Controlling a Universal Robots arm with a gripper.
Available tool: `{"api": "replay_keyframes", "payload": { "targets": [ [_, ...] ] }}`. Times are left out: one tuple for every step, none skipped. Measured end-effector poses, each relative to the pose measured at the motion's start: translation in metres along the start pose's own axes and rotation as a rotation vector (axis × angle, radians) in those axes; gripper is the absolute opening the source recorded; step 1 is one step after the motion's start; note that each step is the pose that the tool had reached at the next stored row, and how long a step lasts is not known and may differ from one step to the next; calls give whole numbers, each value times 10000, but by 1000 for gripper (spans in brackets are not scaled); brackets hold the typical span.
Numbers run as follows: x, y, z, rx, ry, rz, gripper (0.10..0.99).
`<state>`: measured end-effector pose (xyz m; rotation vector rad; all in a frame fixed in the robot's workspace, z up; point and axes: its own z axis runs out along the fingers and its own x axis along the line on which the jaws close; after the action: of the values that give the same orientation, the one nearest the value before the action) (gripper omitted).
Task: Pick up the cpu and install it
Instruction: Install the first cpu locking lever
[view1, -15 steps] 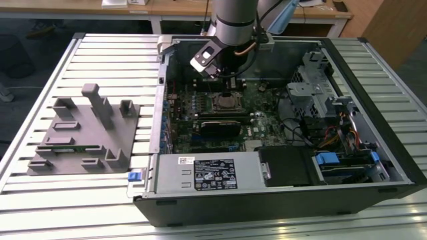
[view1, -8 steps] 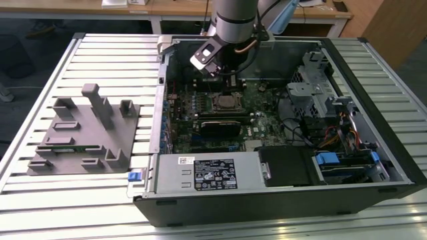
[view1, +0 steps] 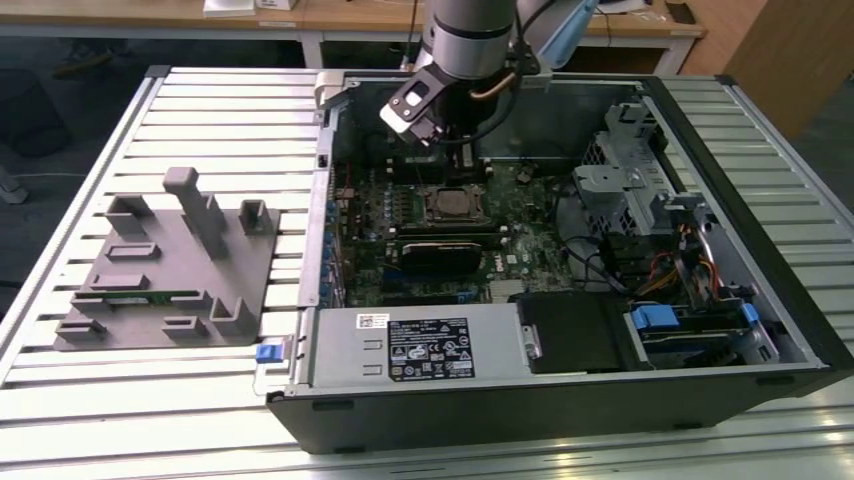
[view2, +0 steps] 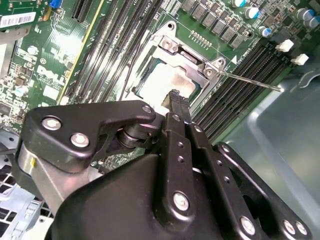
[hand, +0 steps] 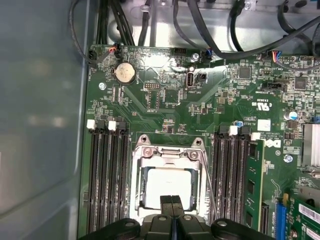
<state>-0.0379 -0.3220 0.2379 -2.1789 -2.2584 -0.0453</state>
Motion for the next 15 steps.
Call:
{"api": "replay_keyframes", "payload": {
  "targets": [
    [0, 0, -14, 0, 0, 0, 106],
    [1, 1, -29, 0, 0, 0, 106],
    [1, 1, -47, -1, 0, 0, 106],
    [1, 1, -67, 0, -2, 0, 106],
    [2, 2, -86, 0, -2, 0, 106],
    [4, 3, -167, 0, -2, 0, 106],
    [5, 4, -215, -1, -1, 0, 106],
    [5, 4, -234, -1, -2, 0, 106],
    [5, 5, -252, 0, -2, 0, 106],
    [6, 5, -266, -1, -2, 0, 106],
    [6, 5, -281, -1, -1, 0, 106],
    [7, 6, -298, -1, -1, 0, 106],
    [7, 6, -318, 0, -1, 0, 106],
    [8, 6, -338, -1, -2, 0, 106],
    [8, 7, -358, -1, -1, 0, 106]
  ]
}}
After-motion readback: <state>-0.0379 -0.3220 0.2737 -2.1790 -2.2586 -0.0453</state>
